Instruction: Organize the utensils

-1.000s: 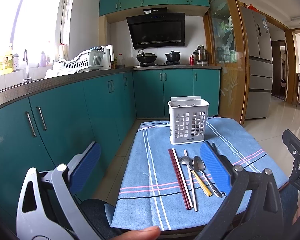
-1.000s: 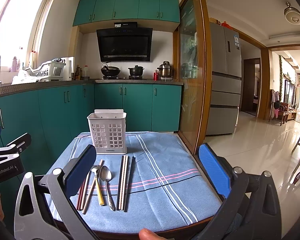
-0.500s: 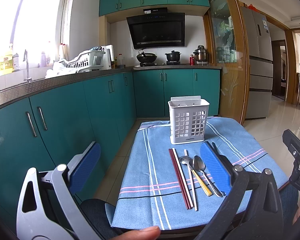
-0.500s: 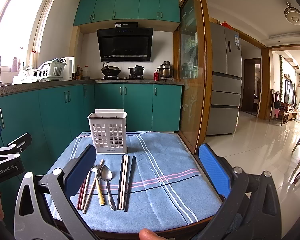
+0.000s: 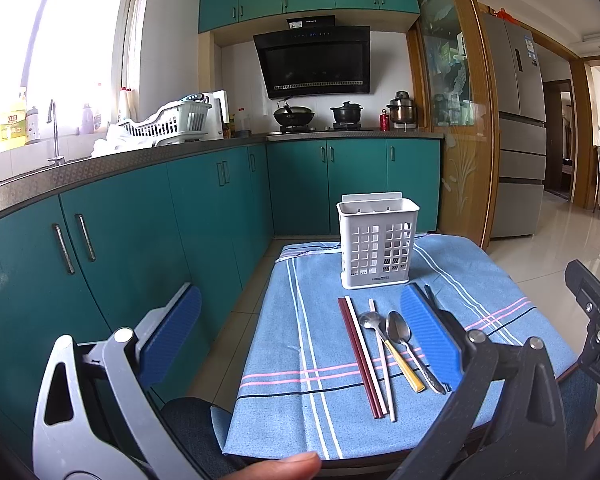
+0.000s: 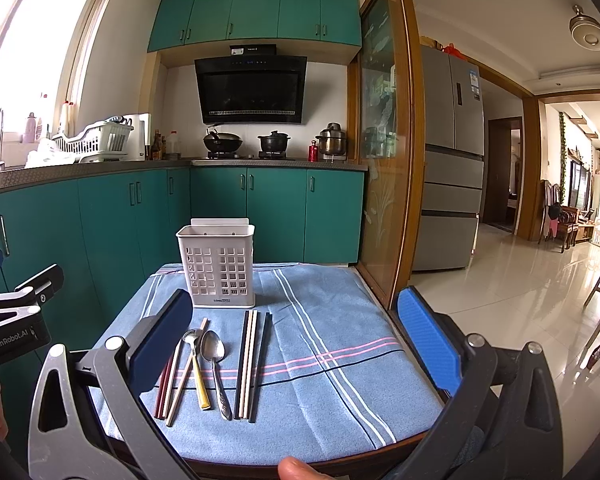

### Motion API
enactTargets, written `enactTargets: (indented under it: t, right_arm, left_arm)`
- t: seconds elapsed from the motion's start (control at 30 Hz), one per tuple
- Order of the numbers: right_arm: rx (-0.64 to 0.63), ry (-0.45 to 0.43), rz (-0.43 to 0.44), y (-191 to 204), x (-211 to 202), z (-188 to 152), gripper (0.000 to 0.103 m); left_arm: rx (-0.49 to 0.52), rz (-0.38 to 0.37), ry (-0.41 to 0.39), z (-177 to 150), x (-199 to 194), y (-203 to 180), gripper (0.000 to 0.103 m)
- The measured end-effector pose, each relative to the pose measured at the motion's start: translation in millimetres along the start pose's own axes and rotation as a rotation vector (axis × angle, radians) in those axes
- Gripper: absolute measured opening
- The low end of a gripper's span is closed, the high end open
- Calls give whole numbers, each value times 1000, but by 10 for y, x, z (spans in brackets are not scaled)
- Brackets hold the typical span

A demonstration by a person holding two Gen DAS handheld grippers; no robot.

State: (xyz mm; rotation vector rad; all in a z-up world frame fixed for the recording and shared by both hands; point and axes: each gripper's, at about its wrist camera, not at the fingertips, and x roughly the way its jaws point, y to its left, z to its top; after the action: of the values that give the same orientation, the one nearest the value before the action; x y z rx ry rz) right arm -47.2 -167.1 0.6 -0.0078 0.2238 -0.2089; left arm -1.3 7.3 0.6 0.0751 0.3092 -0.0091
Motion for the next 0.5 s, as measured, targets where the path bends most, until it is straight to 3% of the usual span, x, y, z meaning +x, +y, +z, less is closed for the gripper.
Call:
enactTargets:
  t: [0.5]
  right_arm:
    - [0, -1, 0, 6, -10, 3, 100]
  left_arm:
    - [2, 2, 0, 1, 2, -25, 99]
